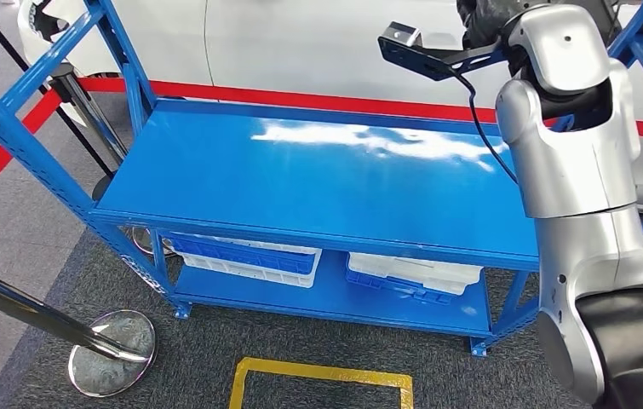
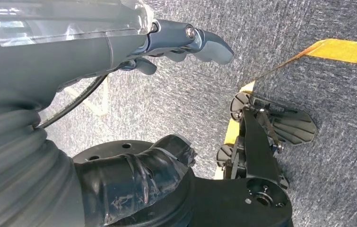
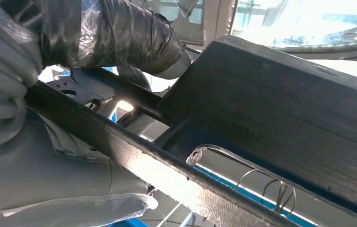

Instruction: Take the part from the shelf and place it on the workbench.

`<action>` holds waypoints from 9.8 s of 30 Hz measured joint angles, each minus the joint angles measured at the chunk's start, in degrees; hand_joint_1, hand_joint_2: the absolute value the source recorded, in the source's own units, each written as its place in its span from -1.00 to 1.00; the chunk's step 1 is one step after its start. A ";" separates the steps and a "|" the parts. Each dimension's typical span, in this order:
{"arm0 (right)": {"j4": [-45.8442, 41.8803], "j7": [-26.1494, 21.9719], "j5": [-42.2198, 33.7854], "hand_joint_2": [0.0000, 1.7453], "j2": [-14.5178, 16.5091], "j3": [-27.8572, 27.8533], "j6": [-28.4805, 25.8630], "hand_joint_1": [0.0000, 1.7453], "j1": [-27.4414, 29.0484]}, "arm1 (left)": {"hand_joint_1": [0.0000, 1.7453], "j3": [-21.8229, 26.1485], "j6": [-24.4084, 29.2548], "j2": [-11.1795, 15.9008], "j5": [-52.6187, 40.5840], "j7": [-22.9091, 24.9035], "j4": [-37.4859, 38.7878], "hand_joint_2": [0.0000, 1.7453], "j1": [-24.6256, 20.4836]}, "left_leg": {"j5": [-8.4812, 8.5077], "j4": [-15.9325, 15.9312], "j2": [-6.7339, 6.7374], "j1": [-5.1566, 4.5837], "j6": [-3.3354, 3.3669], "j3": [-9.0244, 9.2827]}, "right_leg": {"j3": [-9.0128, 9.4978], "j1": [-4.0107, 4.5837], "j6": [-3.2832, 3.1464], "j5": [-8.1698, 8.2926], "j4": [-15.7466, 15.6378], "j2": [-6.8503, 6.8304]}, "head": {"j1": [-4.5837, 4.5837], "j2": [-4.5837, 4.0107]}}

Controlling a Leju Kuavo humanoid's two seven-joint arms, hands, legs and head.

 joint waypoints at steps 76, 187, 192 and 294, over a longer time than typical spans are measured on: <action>17.09 -1.31 7.82 1.00 15.72 4.69 -5.56 1.00 -2.21 | -1.00 -44.58 -2.82 -5.80 19.06 16.67 -25.55 1.00 -2.01 | -4.38 2.81 0.04 -0.38 0.37 2.20 | -5.98 0.70 -1.23 3.70 2.85 -0.01 | -0.11 0.00; 25.56 -1.06 8.22 1.00 19.11 4.69 -6.05 1.00 -3.72 | -1.00 -45.44 1.22 -5.60 8.70 27.55 -40.16 1.00 2.87 | 4.81 1.01 0.57 0.23 -0.45 -6.13 | 2.02 1.39 -1.94 -1.92 0.92 -0.23 | -0.08 0.00; 26.16 -1.06 8.22 1.00 19.10 4.73 -6.09 1.00 -3.34 | -1.00 -45.44 1.16 -5.48 9.60 27.89 -40.28 1.00 3.31 | -5.84 14.21 0.47 0.24 -1.17 -9.27 | -0.82 1.15 -3.13 1.29 -0.07 -0.72 | -0.09 0.00; 30.51 6.14 8.22 1.00 16.83 5.06 -1.85 1.00 -11.75 | -1.00 -40.49 -4.91 -5.63 7.27 23.90 -38.33 1.00 5.11 | -2.24 2.40 -2.47 0.32 0.44 -0.02 | -5.35 0.77 -0.22 1.79 3.14 6.85 | -0.08 0.00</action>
